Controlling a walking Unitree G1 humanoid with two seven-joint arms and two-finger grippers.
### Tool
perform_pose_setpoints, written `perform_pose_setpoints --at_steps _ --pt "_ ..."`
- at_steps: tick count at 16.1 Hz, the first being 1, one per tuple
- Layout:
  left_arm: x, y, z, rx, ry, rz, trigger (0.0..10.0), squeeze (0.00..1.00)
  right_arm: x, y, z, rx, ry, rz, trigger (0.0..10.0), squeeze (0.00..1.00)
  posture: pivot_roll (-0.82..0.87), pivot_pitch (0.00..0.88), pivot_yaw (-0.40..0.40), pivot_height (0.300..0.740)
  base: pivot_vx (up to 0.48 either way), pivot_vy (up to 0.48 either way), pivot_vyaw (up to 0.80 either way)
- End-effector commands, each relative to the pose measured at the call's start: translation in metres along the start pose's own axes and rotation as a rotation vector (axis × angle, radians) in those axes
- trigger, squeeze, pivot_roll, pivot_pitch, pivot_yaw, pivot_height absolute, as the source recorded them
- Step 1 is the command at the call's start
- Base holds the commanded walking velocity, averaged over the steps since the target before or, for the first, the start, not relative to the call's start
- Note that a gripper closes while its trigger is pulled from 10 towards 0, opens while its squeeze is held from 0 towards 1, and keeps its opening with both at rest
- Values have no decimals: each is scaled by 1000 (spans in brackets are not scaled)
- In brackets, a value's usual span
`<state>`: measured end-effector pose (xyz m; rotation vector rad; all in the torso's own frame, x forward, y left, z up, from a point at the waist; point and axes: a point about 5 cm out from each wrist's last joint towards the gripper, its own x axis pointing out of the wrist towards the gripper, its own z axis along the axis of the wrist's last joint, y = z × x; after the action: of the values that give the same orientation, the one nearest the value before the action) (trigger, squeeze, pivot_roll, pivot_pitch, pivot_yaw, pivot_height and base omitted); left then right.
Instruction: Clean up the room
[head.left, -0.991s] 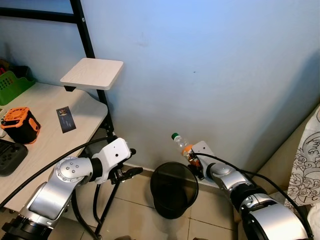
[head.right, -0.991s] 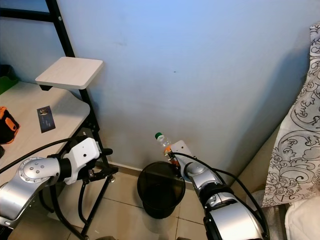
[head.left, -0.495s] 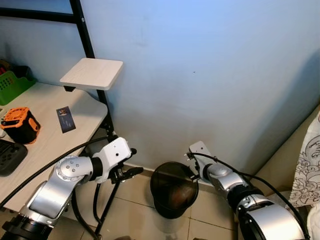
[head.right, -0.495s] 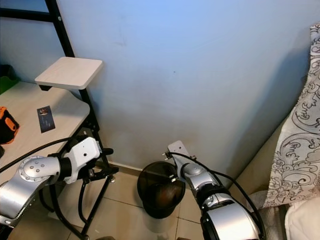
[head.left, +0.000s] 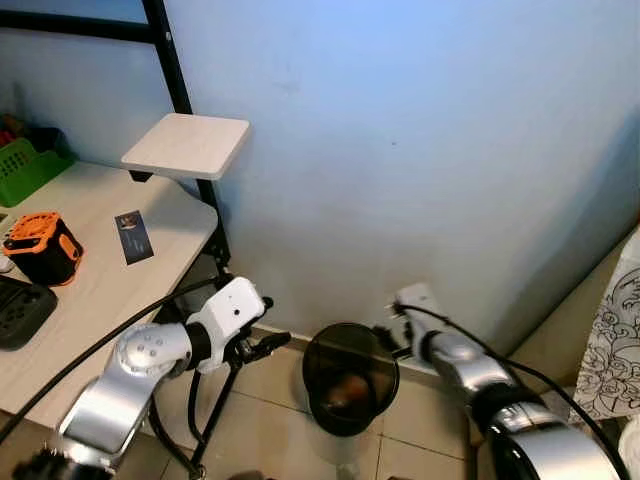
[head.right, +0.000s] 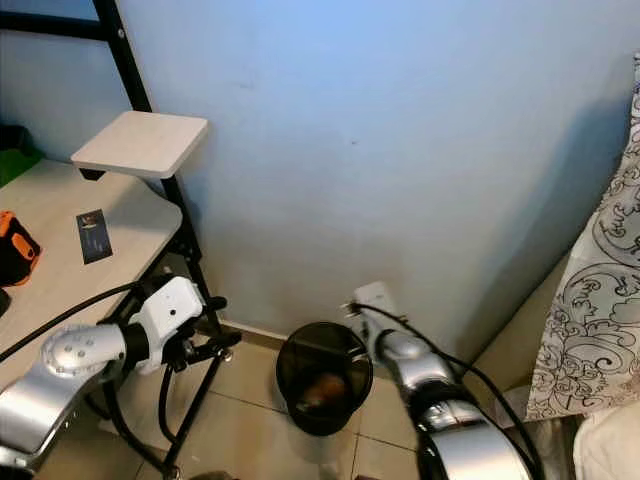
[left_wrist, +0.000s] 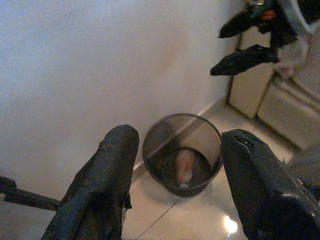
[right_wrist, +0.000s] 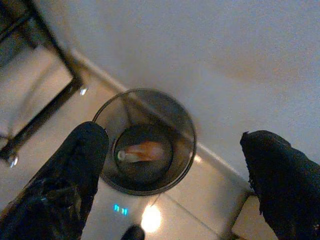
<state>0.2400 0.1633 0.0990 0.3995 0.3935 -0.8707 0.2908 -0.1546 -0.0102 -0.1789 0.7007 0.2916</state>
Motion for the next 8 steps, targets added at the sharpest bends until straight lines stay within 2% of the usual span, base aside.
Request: perform_pose_setpoints --at_steps 1,2,4,6,8 --pt "-5 3 4 -27 -33 62 10000 31 -4 -5 5 50 -81 -4 10000 522 11 0 15 740 0 0 0" --pt "-7 5 3 -58 -51 152 10000 8 -13 -4 13 149 -195 3 10000 0 3 0 20 740 0 0 0" --pt "-9 11 -4 -104 -20 321 10000 0 -27 -1 21 206 -314 3 10000 0 -3 0 18 740 0 0 0" --pt "-8 11 -7 -90 -21 450 10000 0 -37 4 24 206 -358 -21 10000 0 -9 0 19 740 0 0 0" --pt "-7 10 -5 -100 -42 526 10000 0 -51 6 34 251 -437 -3 10000 0 -5 0 23 740 0 0 -747"
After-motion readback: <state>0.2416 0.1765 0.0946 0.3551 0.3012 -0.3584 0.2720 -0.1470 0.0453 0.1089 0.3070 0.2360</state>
